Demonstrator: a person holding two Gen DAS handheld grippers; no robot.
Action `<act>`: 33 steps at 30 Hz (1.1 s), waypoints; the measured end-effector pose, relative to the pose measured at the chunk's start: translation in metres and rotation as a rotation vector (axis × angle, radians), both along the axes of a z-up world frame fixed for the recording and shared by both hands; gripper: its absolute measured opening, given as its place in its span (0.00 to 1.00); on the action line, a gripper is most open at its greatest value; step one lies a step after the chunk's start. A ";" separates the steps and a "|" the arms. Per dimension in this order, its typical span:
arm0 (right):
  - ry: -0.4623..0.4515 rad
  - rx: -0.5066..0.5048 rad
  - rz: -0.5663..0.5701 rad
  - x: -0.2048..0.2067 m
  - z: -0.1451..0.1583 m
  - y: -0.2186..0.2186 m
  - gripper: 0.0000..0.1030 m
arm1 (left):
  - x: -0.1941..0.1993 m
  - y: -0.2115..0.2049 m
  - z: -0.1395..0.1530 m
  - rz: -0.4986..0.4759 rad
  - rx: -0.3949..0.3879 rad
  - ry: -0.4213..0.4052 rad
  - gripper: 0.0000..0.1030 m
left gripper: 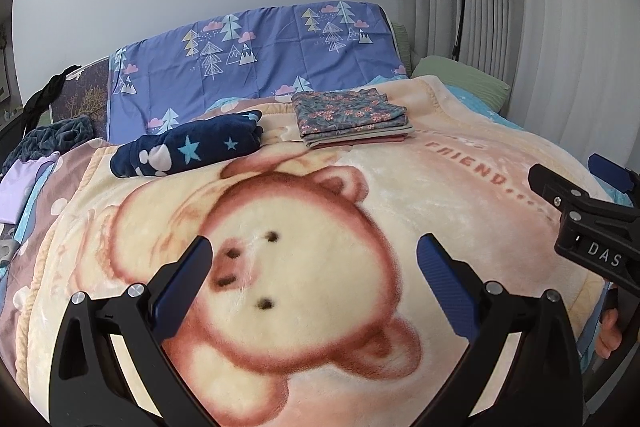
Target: Fold small clothes
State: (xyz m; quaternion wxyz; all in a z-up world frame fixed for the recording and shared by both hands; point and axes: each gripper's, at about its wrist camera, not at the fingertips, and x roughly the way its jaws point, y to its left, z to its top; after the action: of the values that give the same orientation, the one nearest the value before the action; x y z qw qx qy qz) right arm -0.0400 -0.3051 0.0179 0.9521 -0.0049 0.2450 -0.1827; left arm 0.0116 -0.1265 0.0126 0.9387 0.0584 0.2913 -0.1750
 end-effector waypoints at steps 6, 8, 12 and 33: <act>0.009 -0.009 0.006 0.003 -0.001 0.004 0.98 | 0.001 0.002 -0.001 0.003 -0.006 0.004 0.99; 0.011 -0.011 0.008 0.004 -0.001 0.004 0.98 | 0.001 0.003 -0.001 0.004 -0.005 0.004 0.99; 0.015 -0.012 0.013 0.006 -0.002 0.006 0.98 | 0.001 0.006 -0.002 0.006 -0.006 0.005 0.99; 0.001 -0.001 0.026 0.006 -0.003 0.007 0.98 | 0.000 0.005 -0.004 0.014 -0.009 0.002 0.99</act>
State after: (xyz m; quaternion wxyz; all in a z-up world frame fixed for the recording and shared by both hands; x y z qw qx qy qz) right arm -0.0336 -0.2978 0.0144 0.9543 -0.0086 0.2454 -0.1703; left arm 0.0120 -0.1212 0.0089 0.9398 0.0521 0.2919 -0.1698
